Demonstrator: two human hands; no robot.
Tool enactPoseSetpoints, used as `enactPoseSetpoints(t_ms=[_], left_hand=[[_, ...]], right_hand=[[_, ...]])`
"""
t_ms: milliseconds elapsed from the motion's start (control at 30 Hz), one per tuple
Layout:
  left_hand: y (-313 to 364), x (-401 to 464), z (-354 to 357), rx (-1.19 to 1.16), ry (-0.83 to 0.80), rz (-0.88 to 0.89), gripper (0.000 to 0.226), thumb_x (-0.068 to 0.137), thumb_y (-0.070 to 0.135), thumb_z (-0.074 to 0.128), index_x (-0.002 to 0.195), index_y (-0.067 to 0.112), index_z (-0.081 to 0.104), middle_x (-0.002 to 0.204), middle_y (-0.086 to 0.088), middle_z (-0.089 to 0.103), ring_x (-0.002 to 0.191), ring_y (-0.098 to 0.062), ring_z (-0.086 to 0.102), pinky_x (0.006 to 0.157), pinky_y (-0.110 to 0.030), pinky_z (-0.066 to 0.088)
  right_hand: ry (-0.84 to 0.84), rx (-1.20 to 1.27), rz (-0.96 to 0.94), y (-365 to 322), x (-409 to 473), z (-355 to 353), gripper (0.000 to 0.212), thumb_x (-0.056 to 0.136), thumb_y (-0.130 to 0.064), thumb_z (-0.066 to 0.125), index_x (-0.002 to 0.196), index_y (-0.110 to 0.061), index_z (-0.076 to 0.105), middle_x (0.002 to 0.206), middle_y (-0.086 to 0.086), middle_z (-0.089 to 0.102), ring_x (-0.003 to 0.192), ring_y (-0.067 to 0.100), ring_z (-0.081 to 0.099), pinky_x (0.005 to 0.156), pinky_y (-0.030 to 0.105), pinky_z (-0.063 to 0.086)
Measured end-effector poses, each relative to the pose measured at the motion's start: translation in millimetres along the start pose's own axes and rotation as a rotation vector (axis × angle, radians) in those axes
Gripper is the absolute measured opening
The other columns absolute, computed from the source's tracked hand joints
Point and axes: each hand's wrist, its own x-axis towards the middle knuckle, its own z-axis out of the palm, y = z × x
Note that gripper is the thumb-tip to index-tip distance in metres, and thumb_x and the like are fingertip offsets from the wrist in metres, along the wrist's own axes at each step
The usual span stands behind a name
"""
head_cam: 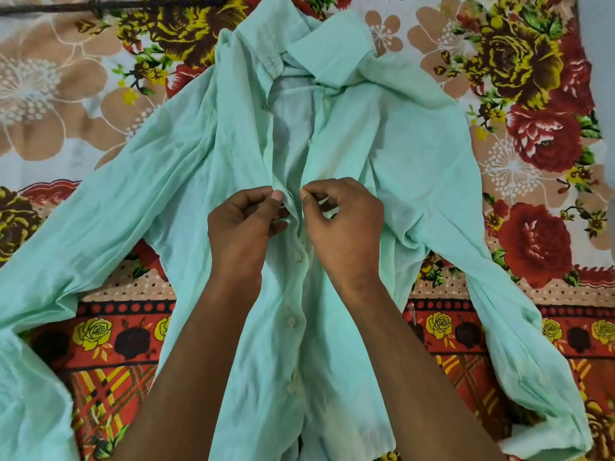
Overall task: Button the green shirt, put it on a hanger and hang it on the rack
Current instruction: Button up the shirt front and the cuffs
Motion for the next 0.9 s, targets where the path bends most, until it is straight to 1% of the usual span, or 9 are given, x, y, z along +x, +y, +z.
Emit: enactPoseSetpoints(t_ms=[133, 200, 267, 333, 433, 500, 633, 767, 900], left_hand=[[-1, 1, 3, 0.022, -0.01, 0.033, 0.003, 0.092, 0.007, 0.073, 0.094, 0.006, 0.075, 0.076, -0.007, 0.072, 0.073, -0.016, 0.067, 0.079, -0.029, 0.06], [-3, 2, 4, 0.045, -0.015, 0.05, 0.009, 0.092, 0.006, 0.072, 0.099, 0.002, 0.074, 0.078, -0.01, 0.071, 0.076, -0.021, 0.066, 0.087, -0.038, 0.06], [-4, 2, 3, 0.077, -0.017, 0.079, 0.014, 0.092, 0.002, 0.07, 0.106, 0.004, 0.073, 0.083, -0.011, 0.075, 0.079, -0.025, 0.07, 0.092, -0.039, 0.06], [-4, 2, 2, 0.126, -0.024, 0.123, 0.025, 0.091, -0.002, 0.067, 0.112, 0.01, 0.07, 0.088, -0.011, 0.078, 0.085, -0.026, 0.074, 0.089, -0.031, 0.06], [-2, 2, 1, 0.202, -0.025, 0.176, 0.034, 0.088, -0.004, 0.069, 0.116, 0.015, 0.067, 0.088, -0.005, 0.079, 0.079, -0.014, 0.073, 0.077, -0.017, 0.056], [-1, 4, 1, 0.222, -0.025, 0.193, 0.035, 0.086, -0.005, 0.07, 0.115, 0.015, 0.066, 0.085, -0.005, 0.078, 0.074, -0.011, 0.071, 0.074, -0.018, 0.056], [2, 7, 3, 0.255, -0.018, 0.213, 0.036, 0.084, -0.005, 0.07, 0.113, 0.016, 0.066, 0.082, -0.007, 0.078, 0.077, -0.023, 0.074, 0.078, -0.029, 0.061], [4, 5, 4, 0.266, -0.027, 0.208, 0.037, 0.082, -0.003, 0.073, 0.113, 0.016, 0.064, 0.083, -0.006, 0.078, 0.078, -0.02, 0.076, 0.081, -0.029, 0.062], [2, 4, 5, 0.254, -0.029, 0.214, 0.036, 0.083, -0.001, 0.075, 0.113, 0.01, 0.059, 0.084, -0.007, 0.079, 0.078, -0.02, 0.076, 0.079, -0.028, 0.061]], right_hand=[[-0.06, 0.086, 0.066, -1, 2, 1, 0.005, 0.089, -0.019, 0.075, 0.087, -0.02, 0.08, 0.081, -0.011, 0.074, 0.078, 0.006, 0.069, 0.078, 0.029, 0.058], [-0.081, 0.104, 0.094, -1, 3, 2, 0.006, 0.089, -0.019, 0.075, 0.086, -0.021, 0.08, 0.08, -0.012, 0.075, 0.077, 0.005, 0.069, 0.078, 0.029, 0.058], [-0.107, 0.118, 0.124, 0, 5, 1, 0.006, 0.089, -0.019, 0.075, 0.085, -0.021, 0.079, 0.079, -0.012, 0.075, 0.076, 0.003, 0.069, 0.077, 0.026, 0.058], [-0.134, 0.125, 0.148, 2, 7, 1, 0.007, 0.09, -0.018, 0.075, 0.086, -0.021, 0.079, 0.078, -0.012, 0.075, 0.075, 0.002, 0.069, 0.075, 0.019, 0.056], [-0.197, 0.149, 0.176, 4, 10, 0, 0.008, 0.091, -0.016, 0.075, 0.086, -0.02, 0.079, 0.079, -0.011, 0.075, 0.076, 0.0, 0.068, 0.073, 0.01, 0.051], [-0.232, 0.148, 0.183, 5, 11, 0, 0.008, 0.091, -0.015, 0.074, 0.085, -0.018, 0.079, 0.08, -0.011, 0.076, 0.078, 0.0, 0.068, 0.073, 0.009, 0.05], [-0.25, 0.152, 0.158, 5, 13, -3, 0.009, 0.093, -0.016, 0.073, 0.087, -0.019, 0.079, 0.083, -0.012, 0.076, 0.081, 0.001, 0.069, 0.076, 0.011, 0.051], [-0.267, 0.15, 0.162, 6, 14, -5, 0.011, 0.093, -0.014, 0.071, 0.088, -0.019, 0.079, 0.083, -0.012, 0.076, 0.083, 0.001, 0.069, 0.076, 0.011, 0.052], [-0.288, 0.123, 0.132, 7, 13, -7, 0.011, 0.094, -0.014, 0.069, 0.091, -0.017, 0.079, 0.087, -0.009, 0.076, 0.085, 0.003, 0.069, 0.078, 0.018, 0.055]])
